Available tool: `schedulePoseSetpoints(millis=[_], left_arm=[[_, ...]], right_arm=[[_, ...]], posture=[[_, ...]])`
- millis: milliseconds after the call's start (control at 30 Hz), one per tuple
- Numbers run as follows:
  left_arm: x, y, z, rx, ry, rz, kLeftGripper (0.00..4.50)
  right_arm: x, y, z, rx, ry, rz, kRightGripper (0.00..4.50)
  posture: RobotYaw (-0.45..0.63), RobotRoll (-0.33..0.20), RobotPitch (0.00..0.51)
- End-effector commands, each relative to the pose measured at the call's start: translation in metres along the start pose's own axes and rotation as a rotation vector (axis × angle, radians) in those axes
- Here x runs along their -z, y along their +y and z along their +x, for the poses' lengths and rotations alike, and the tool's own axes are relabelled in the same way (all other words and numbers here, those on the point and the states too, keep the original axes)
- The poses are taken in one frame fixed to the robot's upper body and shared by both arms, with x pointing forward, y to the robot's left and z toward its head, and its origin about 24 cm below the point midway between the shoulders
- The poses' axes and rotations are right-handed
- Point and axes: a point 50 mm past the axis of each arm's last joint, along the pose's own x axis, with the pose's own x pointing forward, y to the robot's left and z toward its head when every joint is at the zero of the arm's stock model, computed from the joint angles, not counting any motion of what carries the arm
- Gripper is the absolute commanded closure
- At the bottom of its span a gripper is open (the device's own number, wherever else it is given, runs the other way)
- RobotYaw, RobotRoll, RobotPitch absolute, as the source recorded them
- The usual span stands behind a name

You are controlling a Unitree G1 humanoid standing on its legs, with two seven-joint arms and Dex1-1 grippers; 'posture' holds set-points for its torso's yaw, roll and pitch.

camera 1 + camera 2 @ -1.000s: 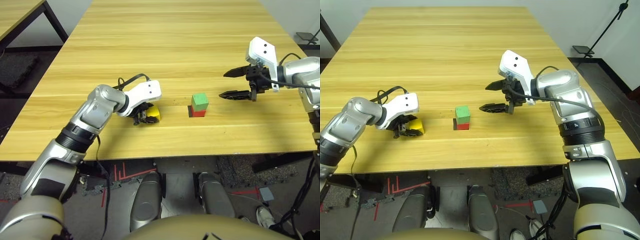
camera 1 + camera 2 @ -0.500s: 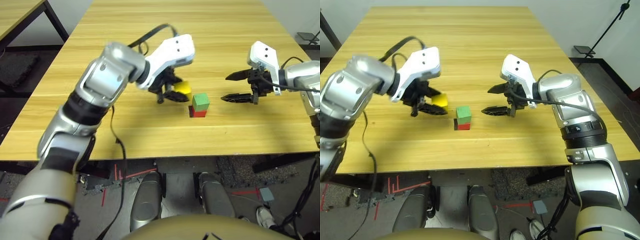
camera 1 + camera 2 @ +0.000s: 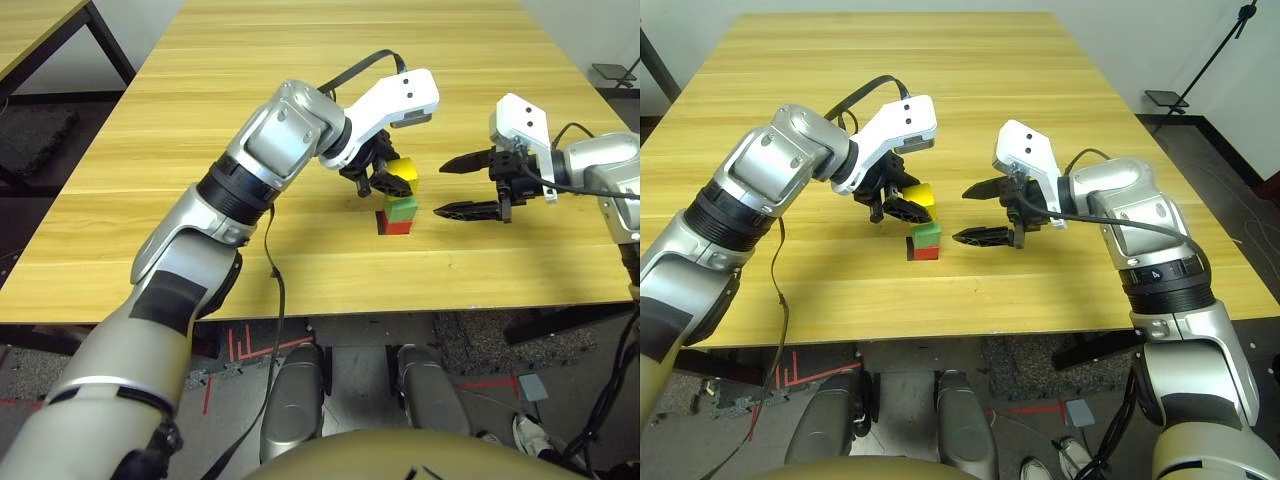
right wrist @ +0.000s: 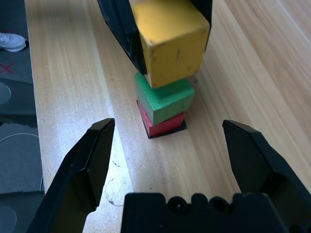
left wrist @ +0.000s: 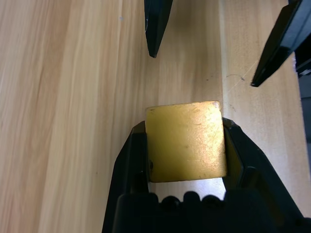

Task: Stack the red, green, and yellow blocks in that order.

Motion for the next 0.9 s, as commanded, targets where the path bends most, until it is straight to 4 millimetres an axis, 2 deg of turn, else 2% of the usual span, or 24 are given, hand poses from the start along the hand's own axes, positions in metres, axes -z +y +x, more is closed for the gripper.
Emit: schedulePoseSetpoints(millis=[33, 400, 900], left_arm=[[-0.0027, -0.0013, 0.0066, 0.001, 0.011, 0.030, 2.46], [-0.0039, -0.0006, 0.0143, -0.004, 0.014, 0.055, 2.46], [0.0008, -0.0021, 0.0123, 0.005, 0.061, 0.054, 2.46]], right_arm=[[0.0001, 0.0003, -0.0057, 0.017, -0.009, 0.004, 0.00], [0.0030, -0.0001, -0.0031, 0.023, -0.008, 0.012, 0.00], [0.0062, -0.0019, -0.0034, 0.030, 0.000, 0.018, 0.00]], posture=[[0.13, -0.048, 0.080], [0.13, -0.040, 0.086], [0.14, -0.037, 0.093]])
